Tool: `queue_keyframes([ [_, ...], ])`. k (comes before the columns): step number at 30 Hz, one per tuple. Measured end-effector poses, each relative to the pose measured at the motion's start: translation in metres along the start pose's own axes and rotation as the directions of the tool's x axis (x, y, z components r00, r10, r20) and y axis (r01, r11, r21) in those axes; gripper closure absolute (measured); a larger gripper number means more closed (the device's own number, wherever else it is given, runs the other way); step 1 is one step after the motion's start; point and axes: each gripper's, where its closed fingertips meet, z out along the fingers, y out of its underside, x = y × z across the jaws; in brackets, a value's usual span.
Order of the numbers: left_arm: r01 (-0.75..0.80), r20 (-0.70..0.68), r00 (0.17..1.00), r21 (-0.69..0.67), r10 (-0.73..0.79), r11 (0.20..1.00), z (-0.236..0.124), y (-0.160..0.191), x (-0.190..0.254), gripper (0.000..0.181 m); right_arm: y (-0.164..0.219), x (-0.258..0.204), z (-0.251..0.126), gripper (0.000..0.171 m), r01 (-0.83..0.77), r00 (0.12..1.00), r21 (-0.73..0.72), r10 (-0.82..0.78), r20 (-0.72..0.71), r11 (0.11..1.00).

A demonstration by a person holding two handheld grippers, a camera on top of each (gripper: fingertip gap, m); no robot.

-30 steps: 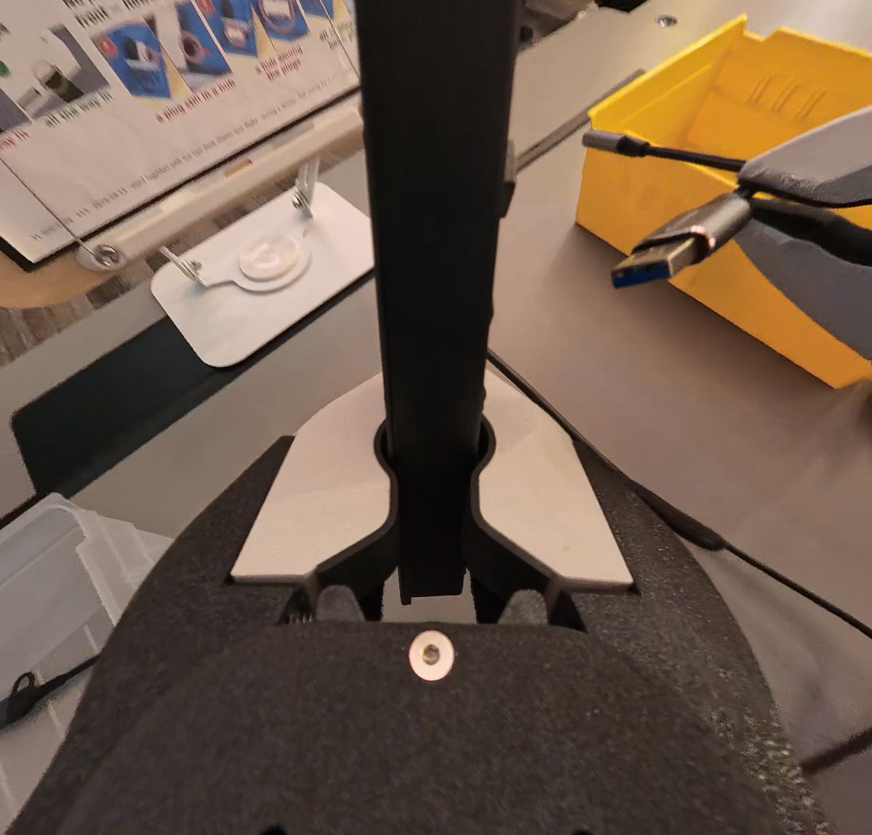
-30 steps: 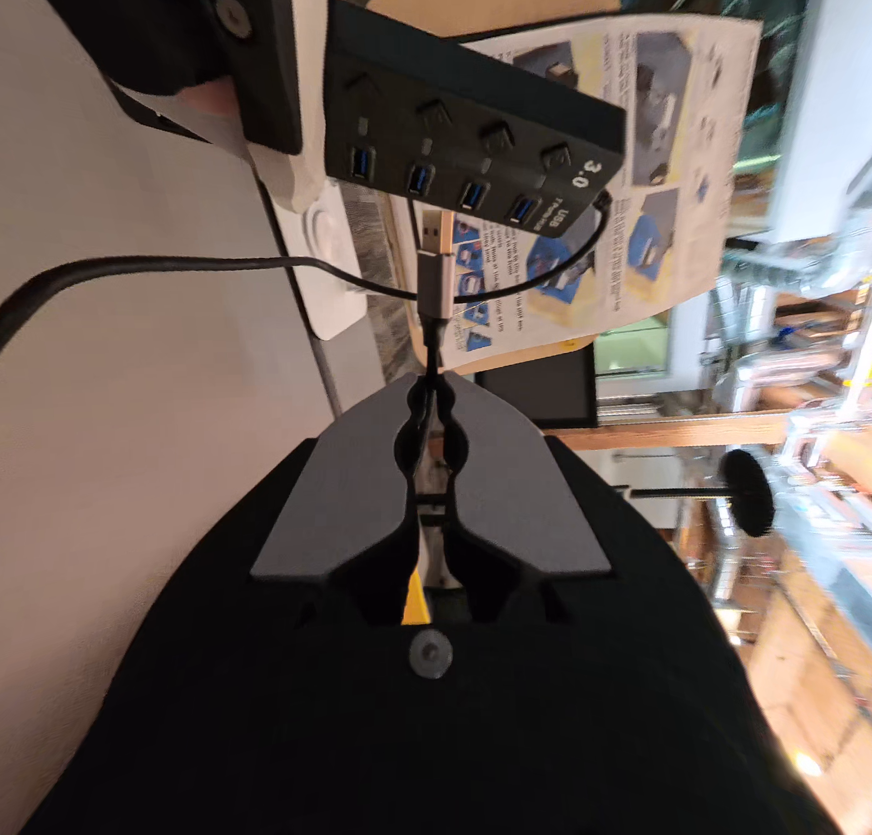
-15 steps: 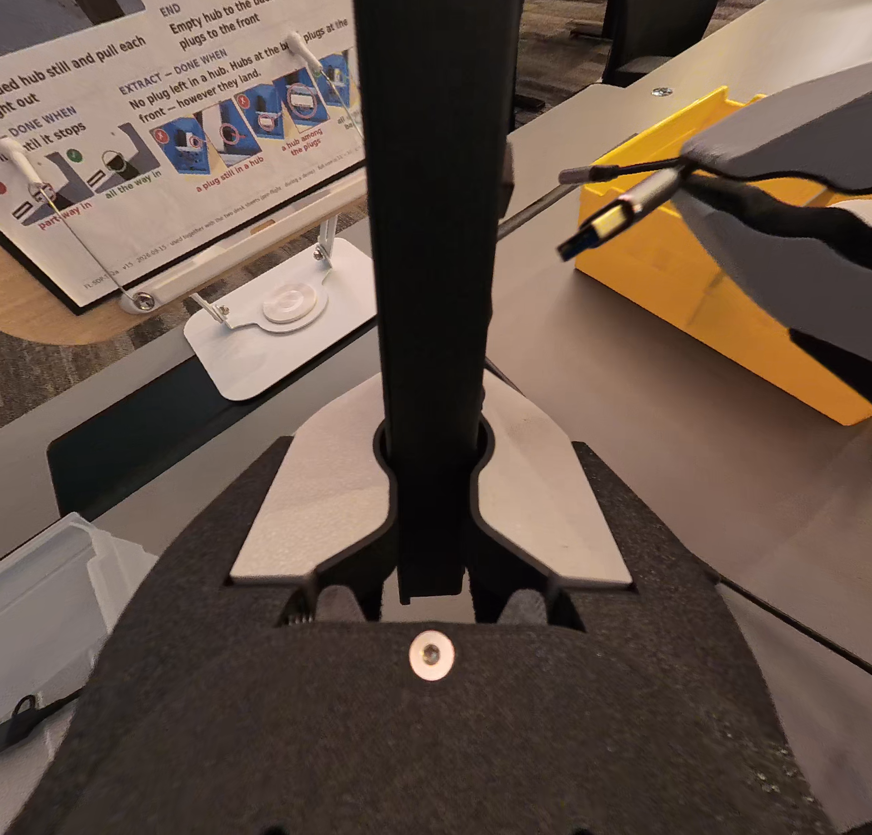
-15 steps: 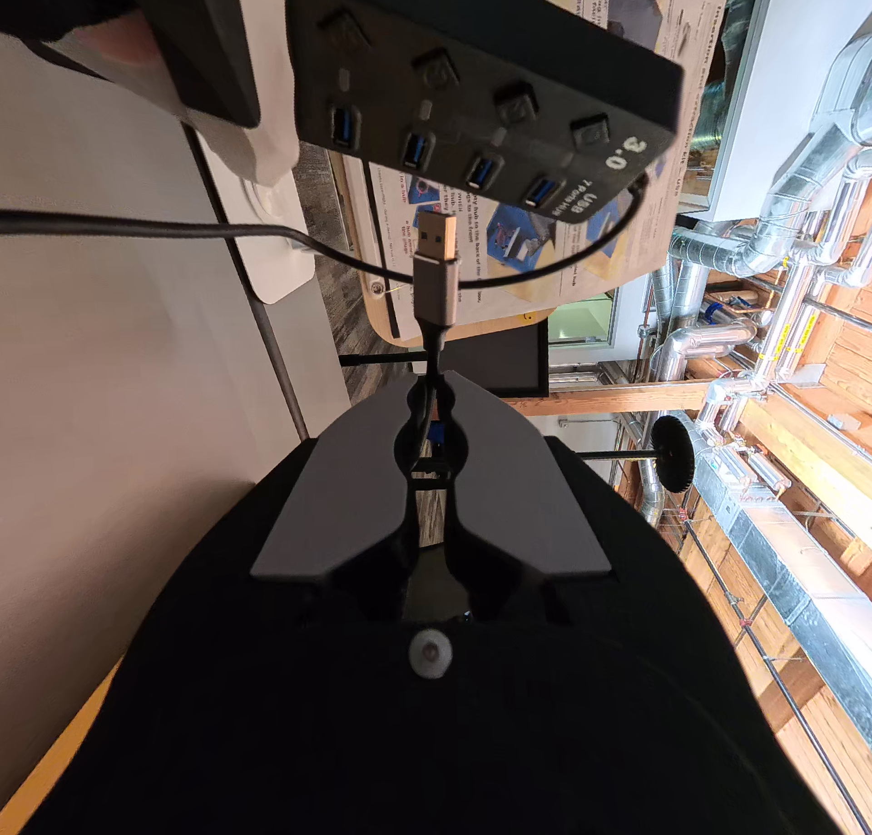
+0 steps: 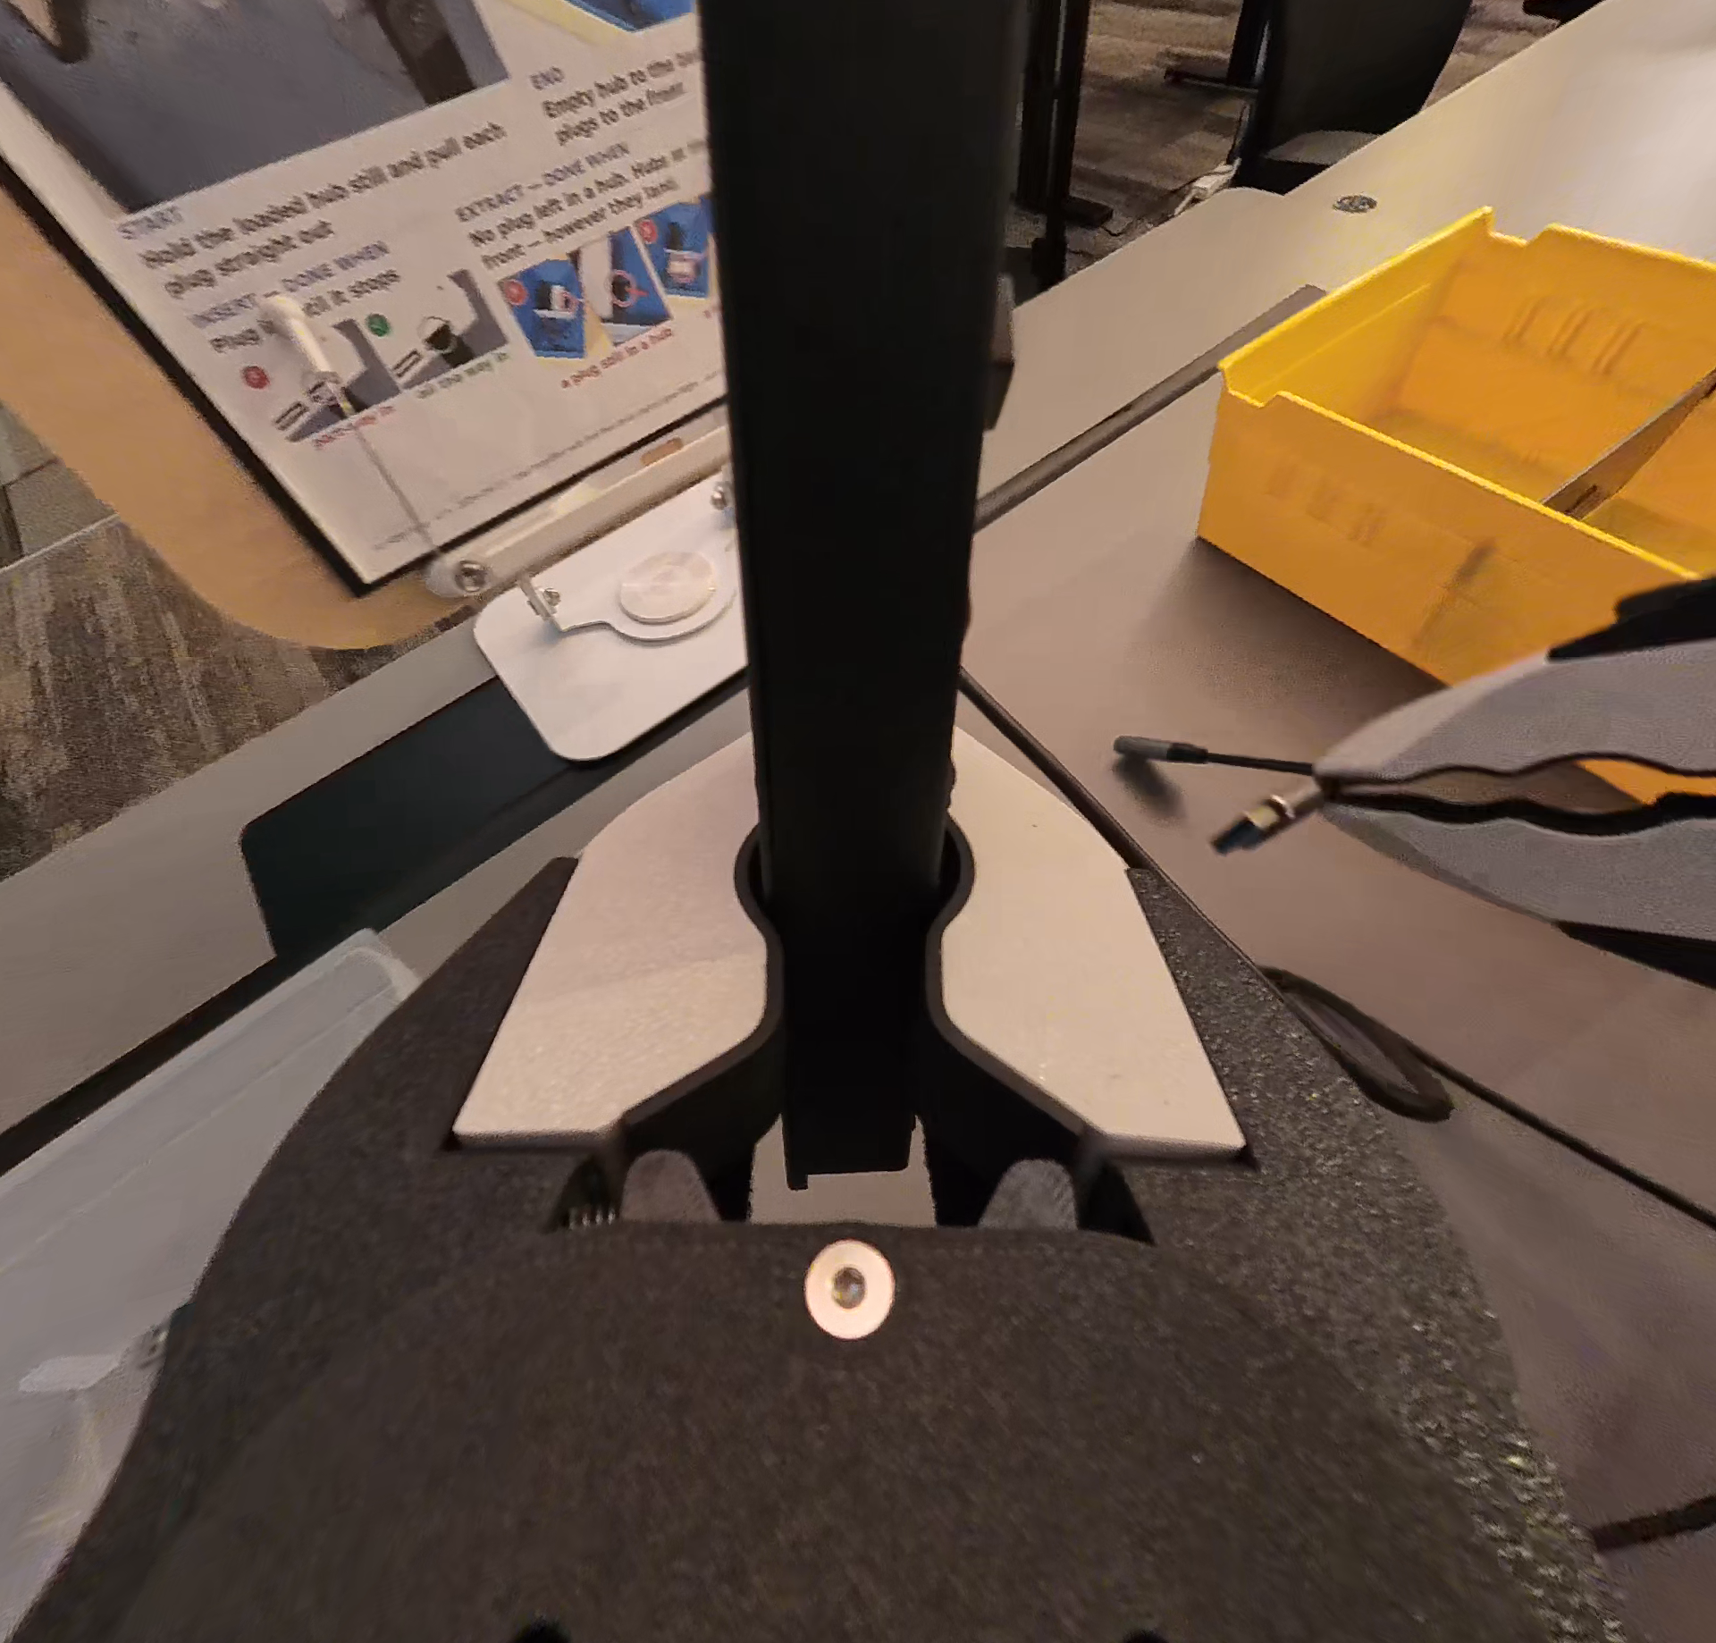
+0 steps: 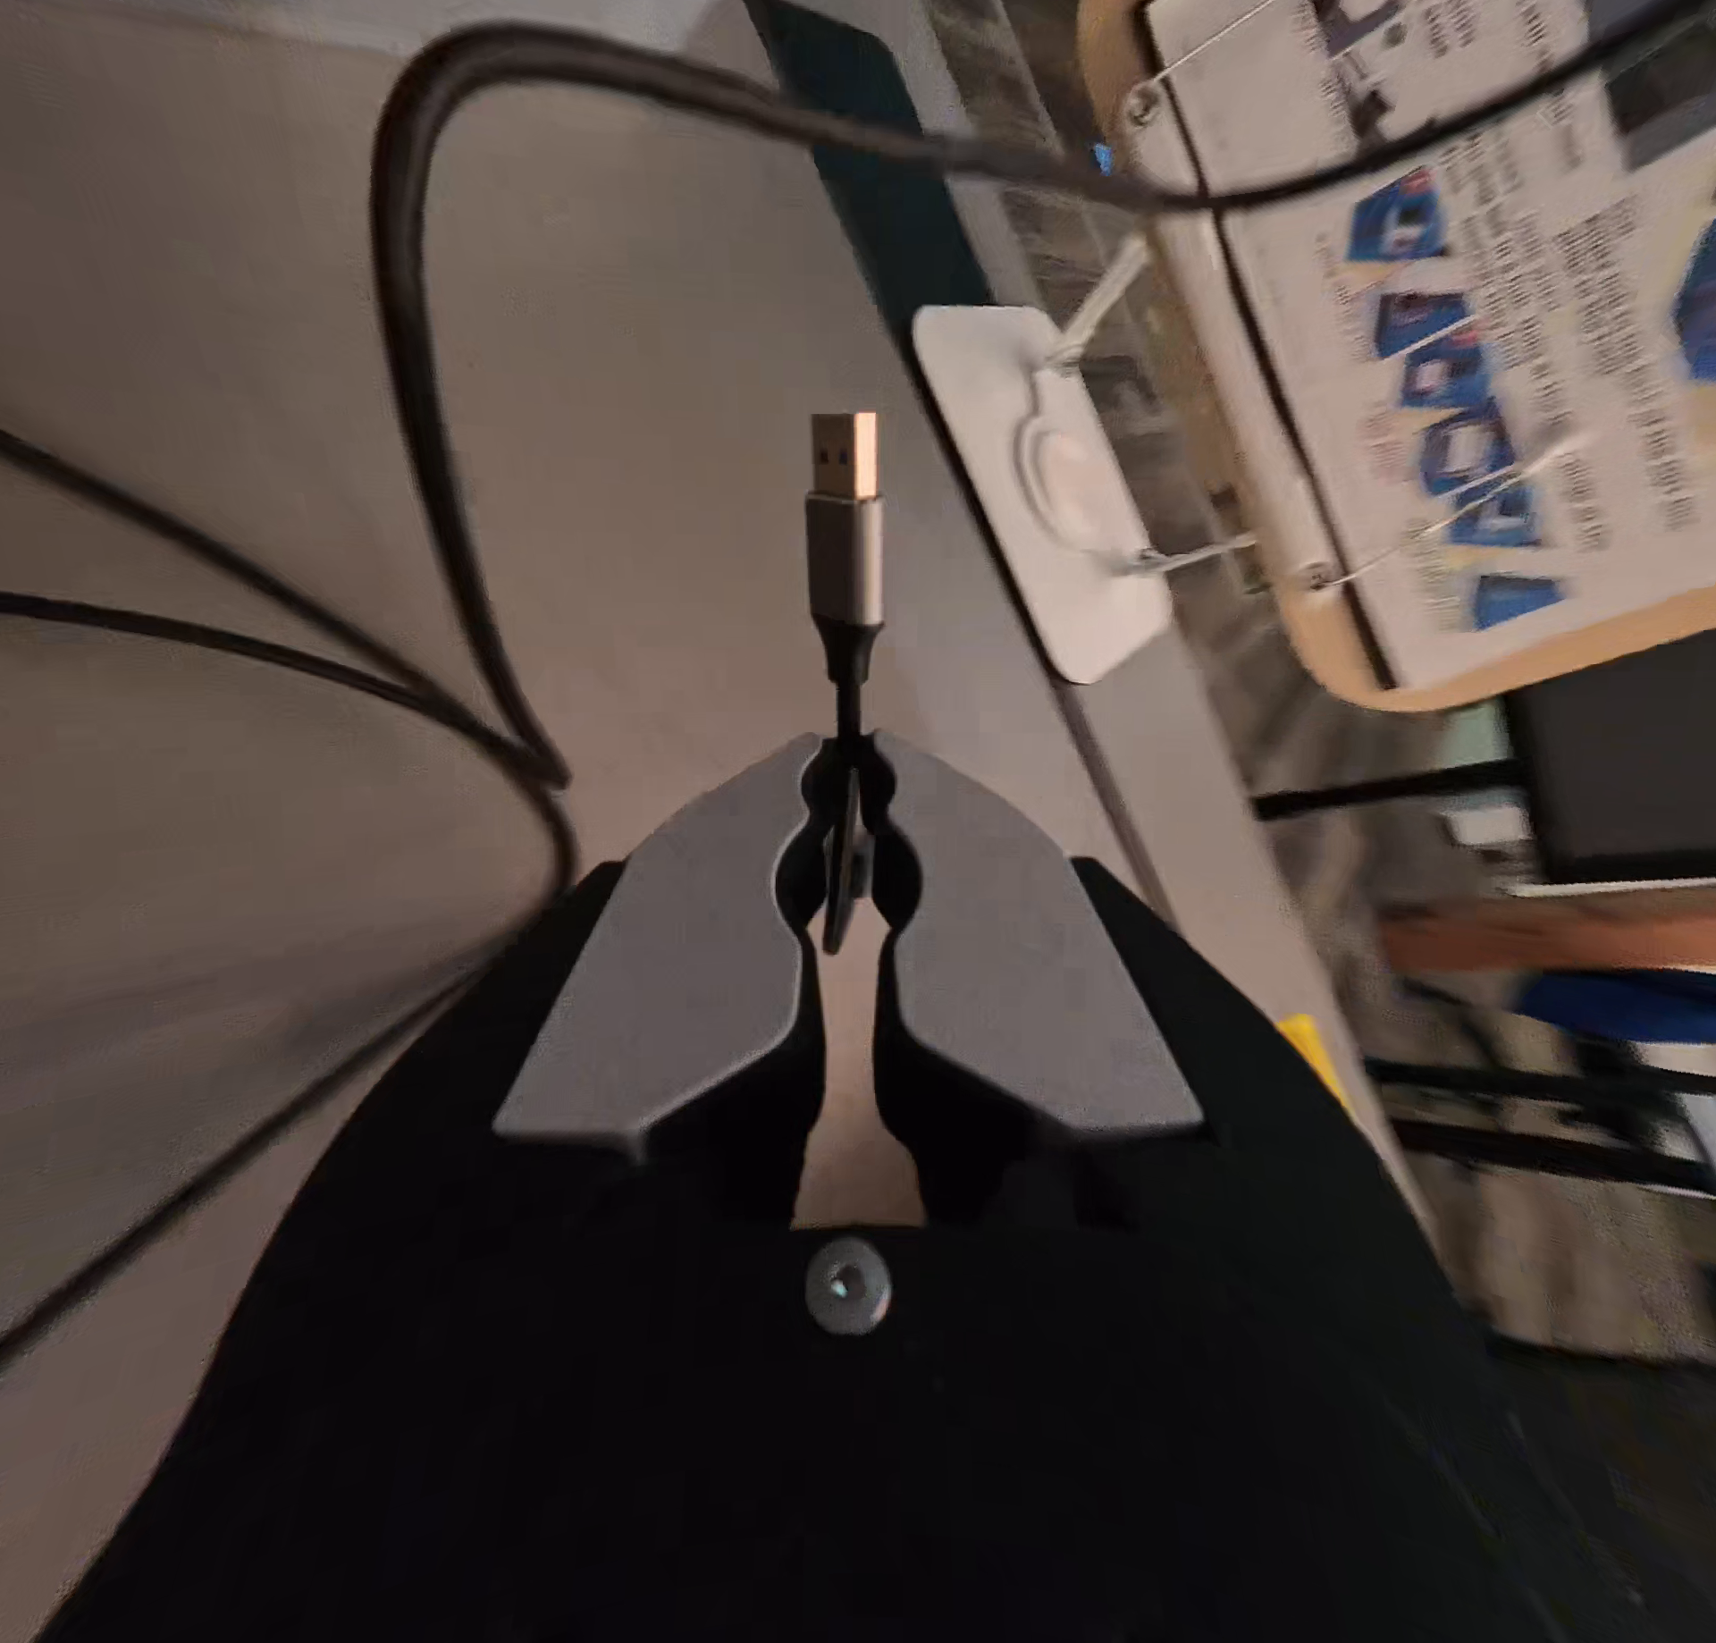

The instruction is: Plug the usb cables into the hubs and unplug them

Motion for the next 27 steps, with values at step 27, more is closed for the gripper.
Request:
queue_keyframes([
  [27, -0.057, -0.043, 0.997, 0.021, 0.058, 0.998, -0.033, -0.015, -0.003, 0.155, -0.029, -0.029, -0.148, 0.166, -0.570, 0.610, 0.165, 0.280, 0.741, 0.805],
])
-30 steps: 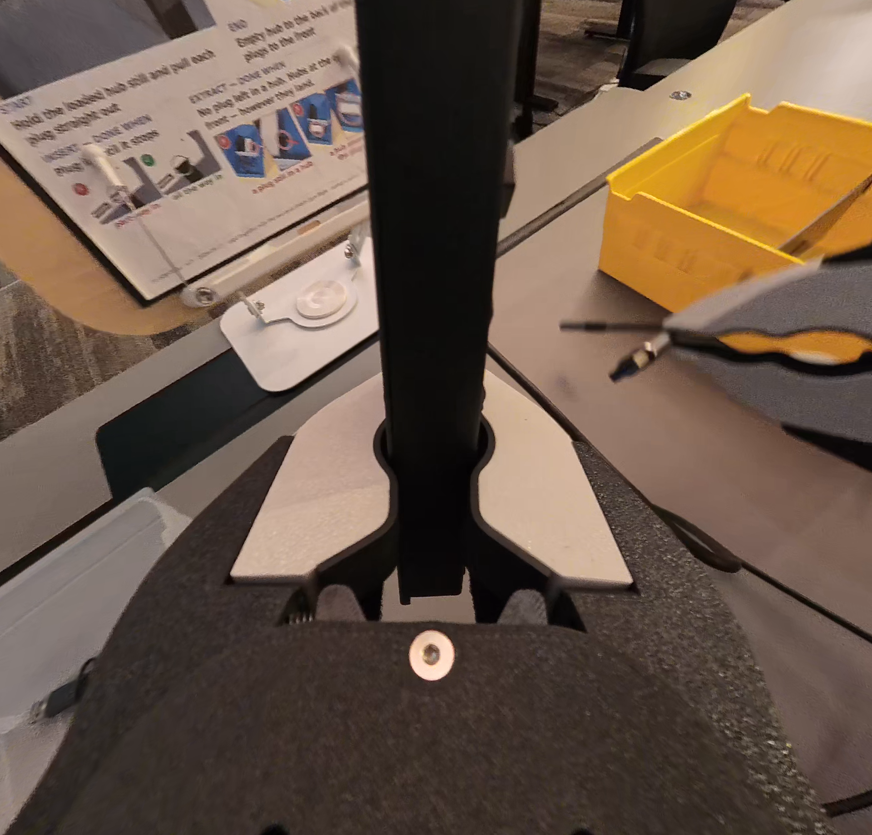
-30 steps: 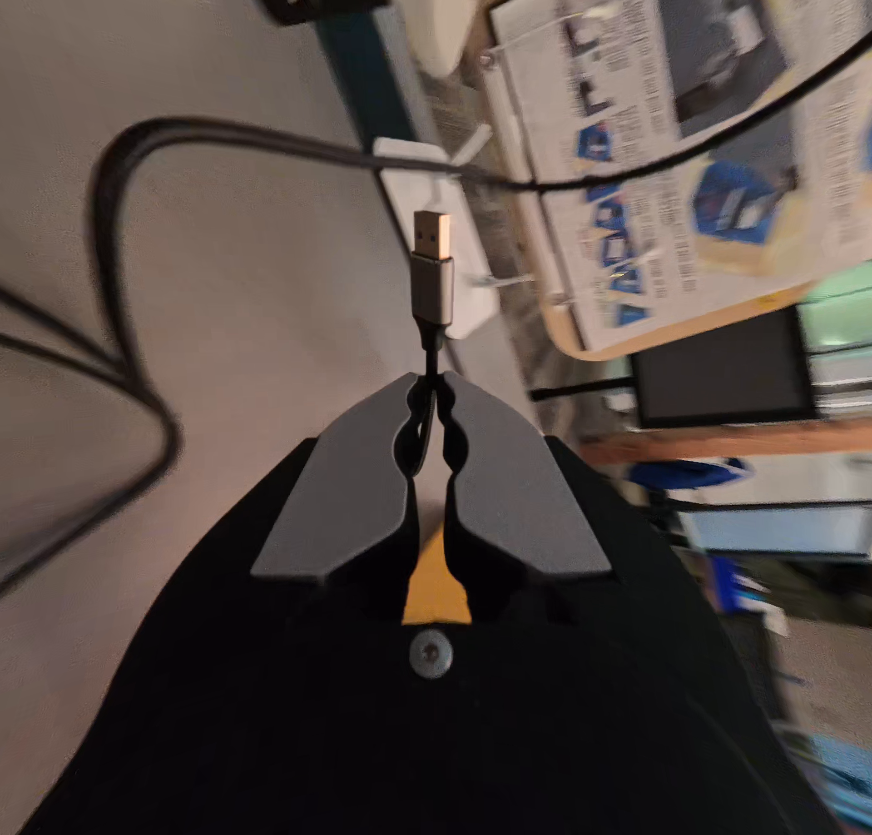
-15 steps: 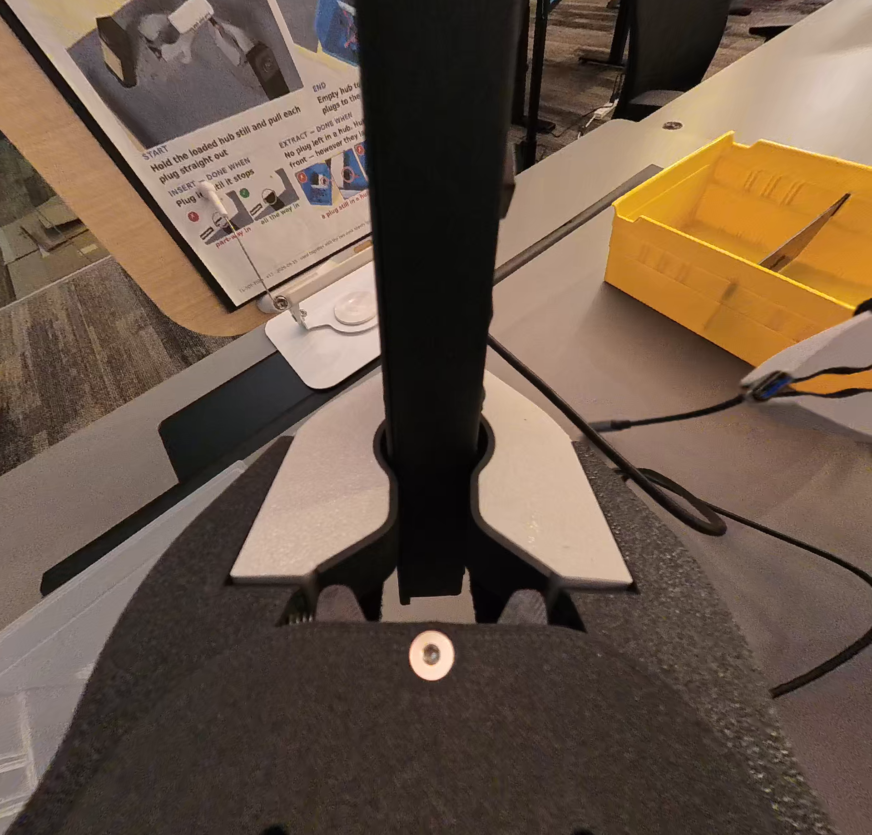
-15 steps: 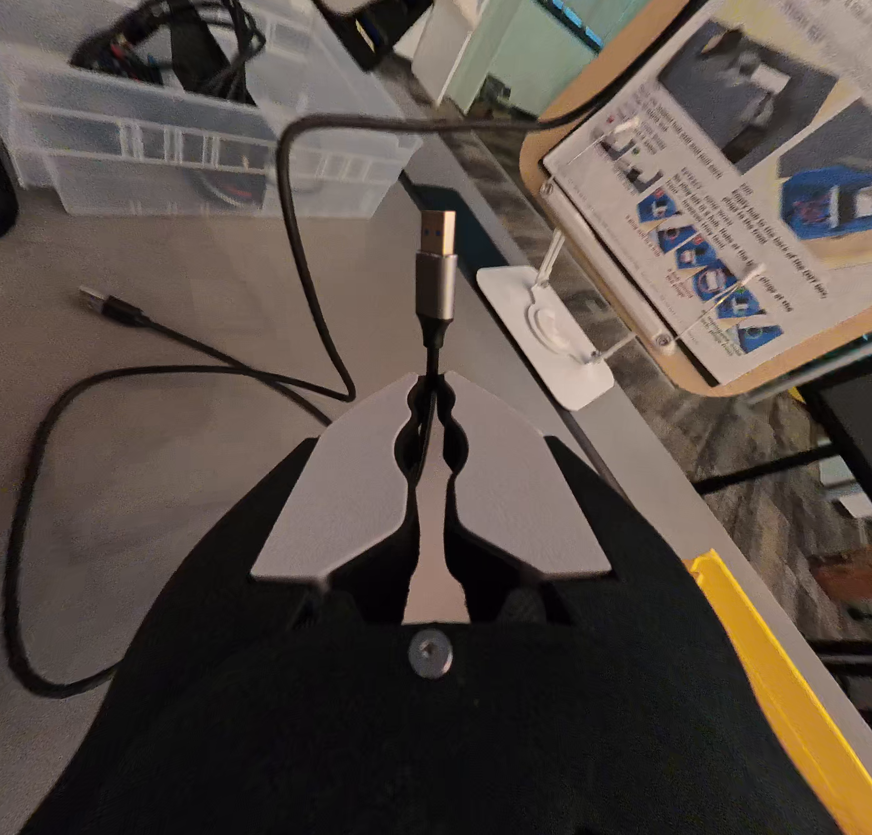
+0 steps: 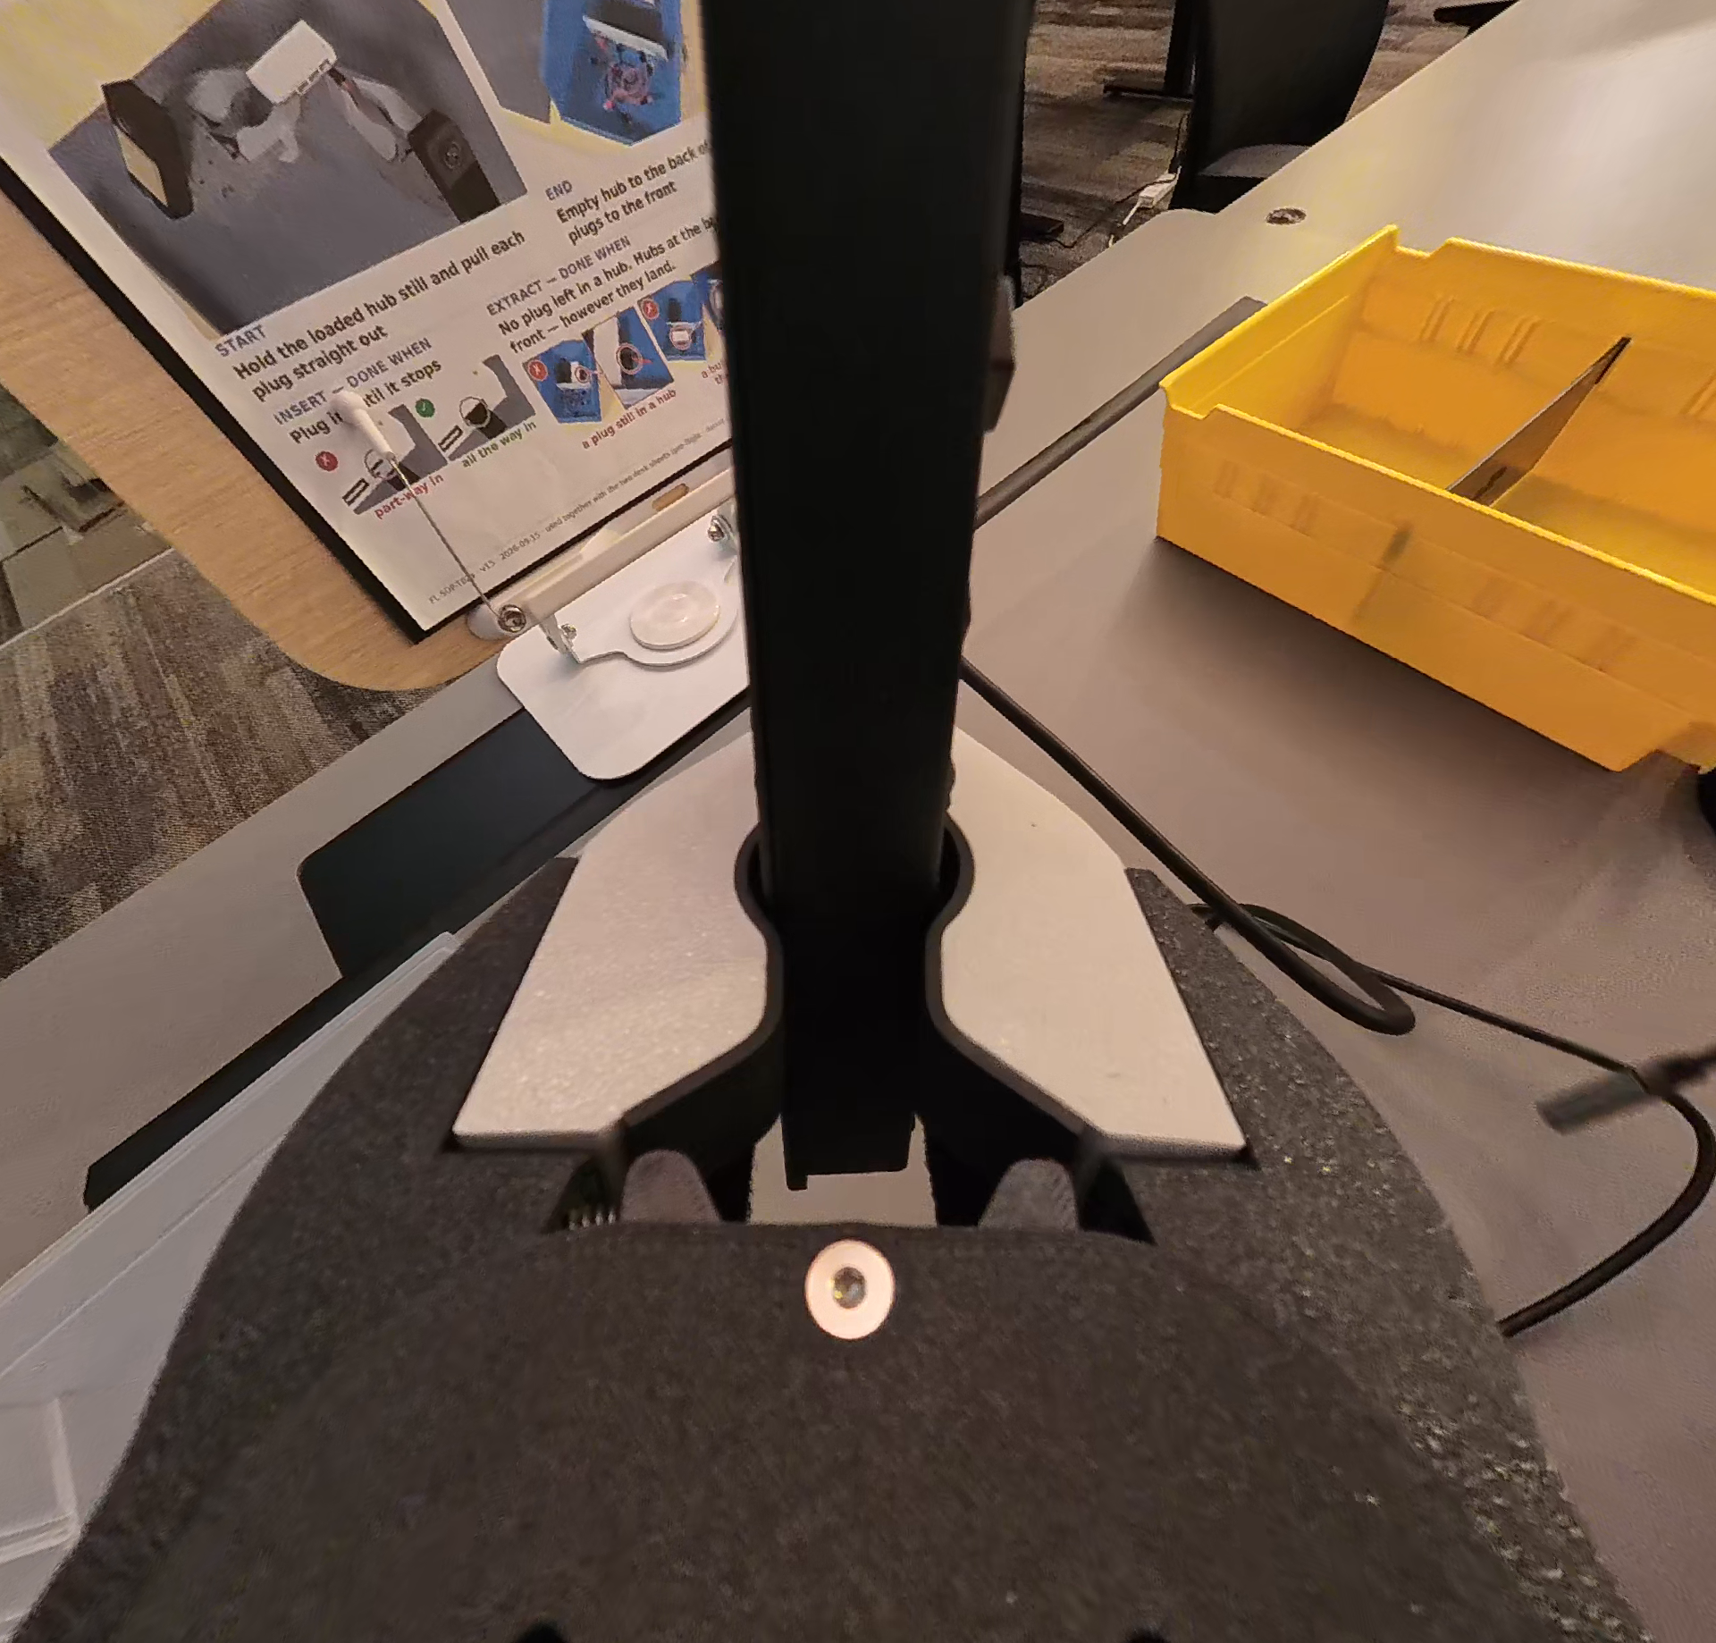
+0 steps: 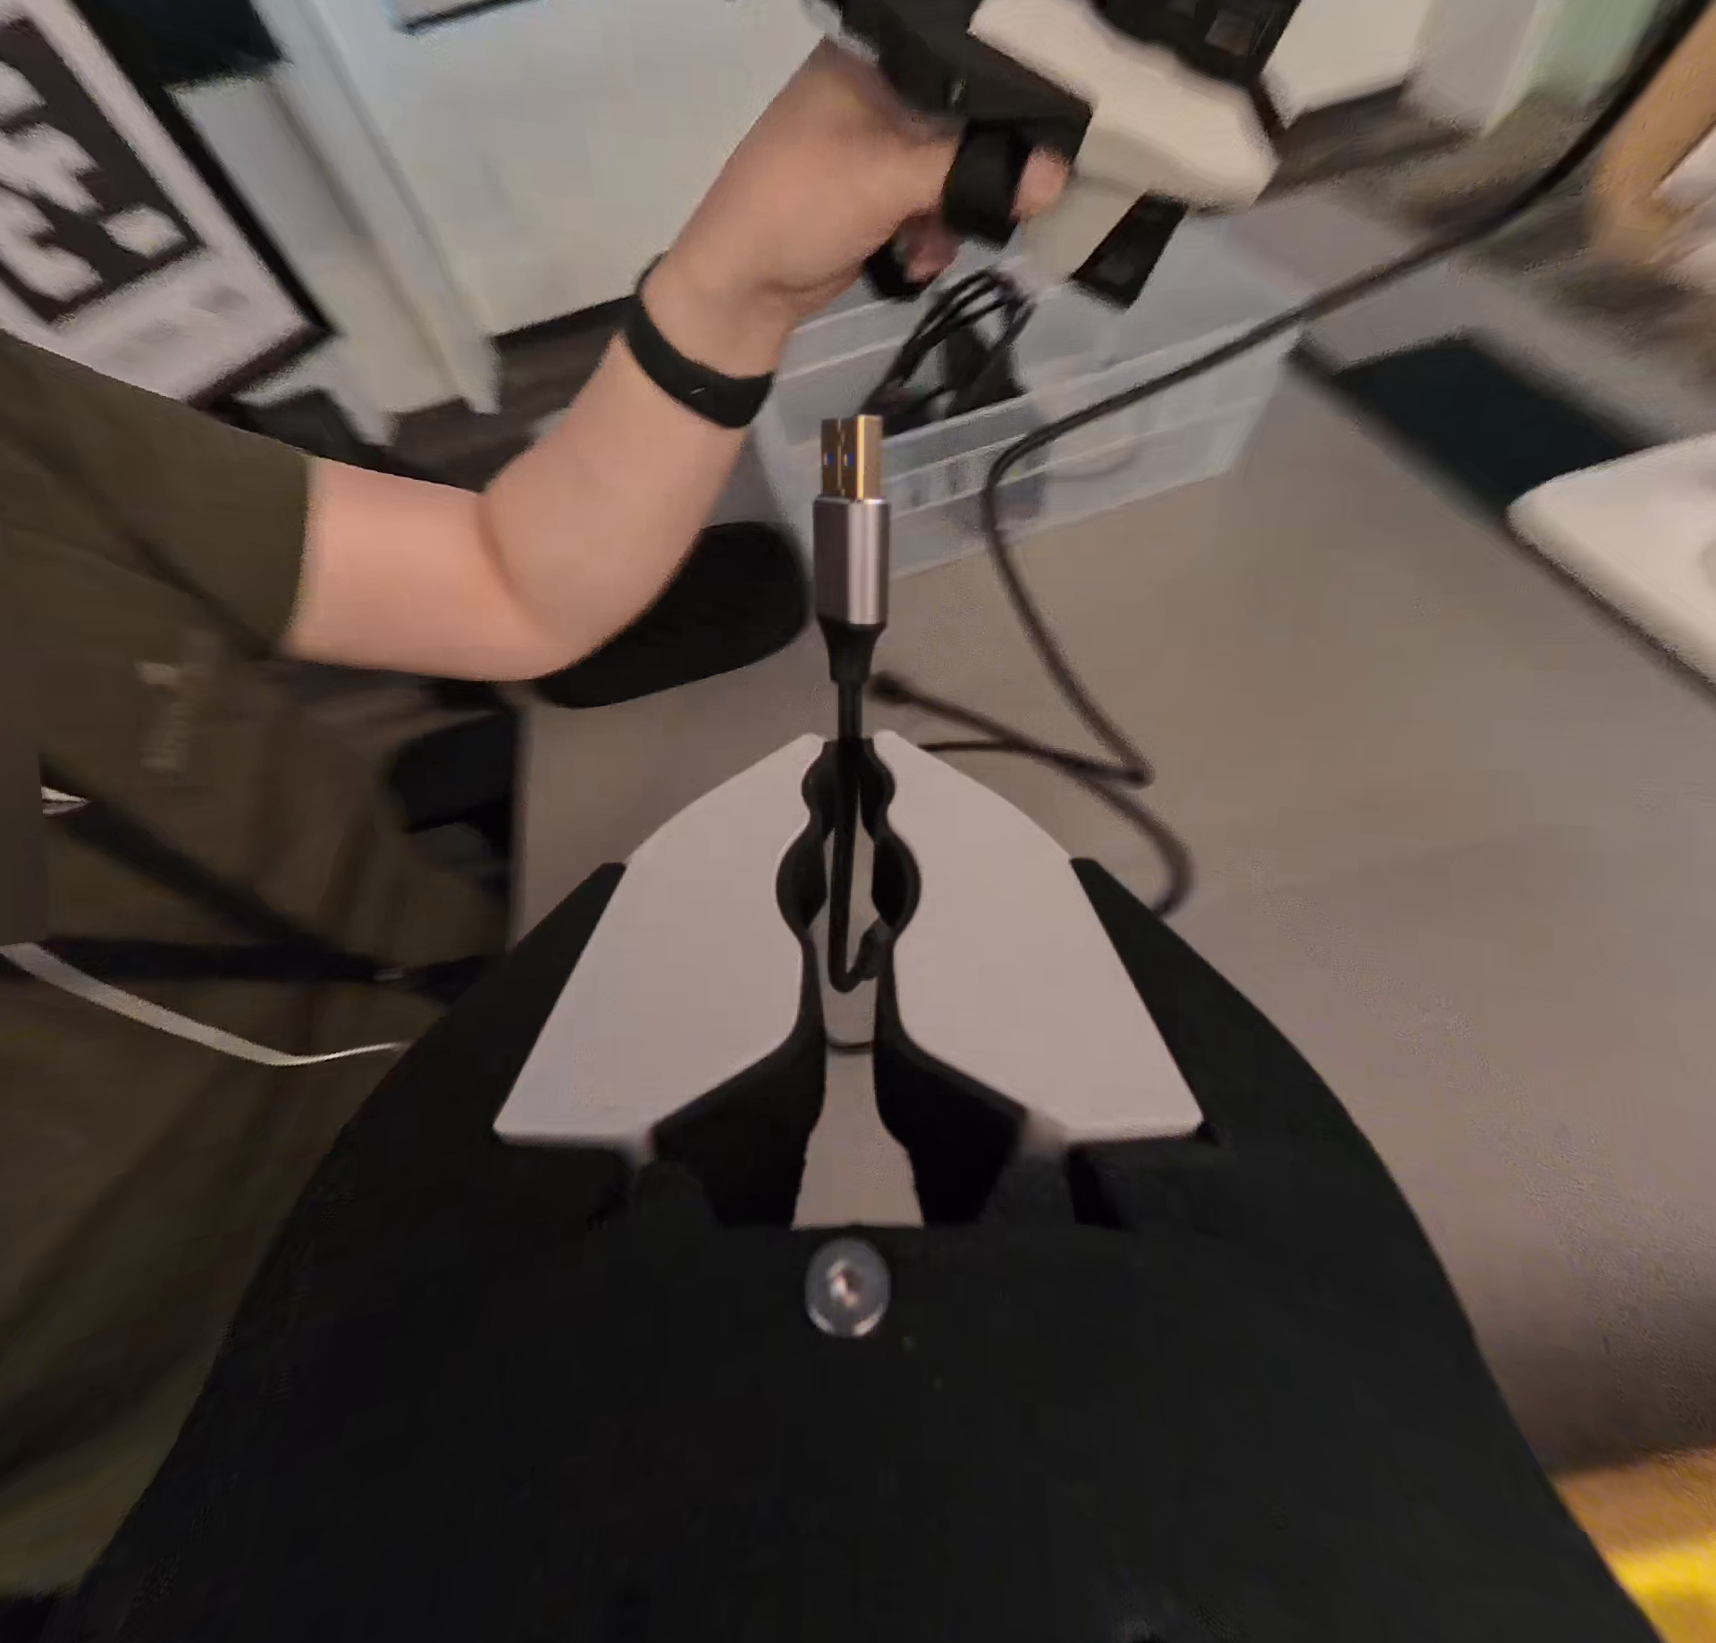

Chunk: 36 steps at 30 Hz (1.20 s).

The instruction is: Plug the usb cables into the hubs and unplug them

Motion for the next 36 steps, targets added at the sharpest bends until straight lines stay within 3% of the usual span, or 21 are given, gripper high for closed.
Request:
queue_keyframes([
  [4, -0.005, -0.013, 1.000, -0.004, 0.005, 1.000, 0.002, 0.000, 0.004, 0.155, 0.039, 0.006, 0.028, 0.166, -0.297, 0.928, -0.182, 0.328, 0.175, 0.937],
  [7, -0.015, -0.026, 1.000, -0.013, 0.015, 1.000, 0.004, 0.001, 0.009, 0.155, 0.086, 0.040, 0.055, 0.166, -0.407, 0.892, -0.342, 0.449, 0.049, 0.847],
  [11, -0.026, -0.030, 0.999, -0.024, 0.025, 0.999, 0.007, 0.003, 0.011, 0.155, 0.132, 0.082, 0.074, 0.165, -0.391, 0.919, -0.486, 0.364, -0.154, 0.782],
  [15, -0.023, -0.033, 0.999, -0.031, 0.022, 0.999, 0.008, 0.005, 0.009, 0.155, 0.147, 0.104, 0.079, 0.164, -0.311, 0.945, -0.545, 0.190, -0.268, 0.778],
  [23, -0.006, -0.028, 1.000, -0.036, 0.005, 0.999, 0.007, 0.008, 0.003, 0.155, 0.160, 0.120, 0.081, 0.160, -0.247, 0.915, -0.577, -0.008, -0.403, 0.778],
  [31, -0.001, -0.031, 1.000, -0.020, 0.000, 1.000, 0.002, 0.004, 0.002, 0.155, 0.160, 0.133, 0.081, 0.151, -0.369, 0.828, -0.426, 0.085, -0.554, 0.826],
  [36, -0.006, -0.034, 0.999, -0.010, 0.006, 1.000, 0.000, 0.001, 0.004, 0.155, 0.159, 0.136, 0.082, 0.159, -0.378, 0.812, -0.369, 0.113, -0.572, 0.849],
])
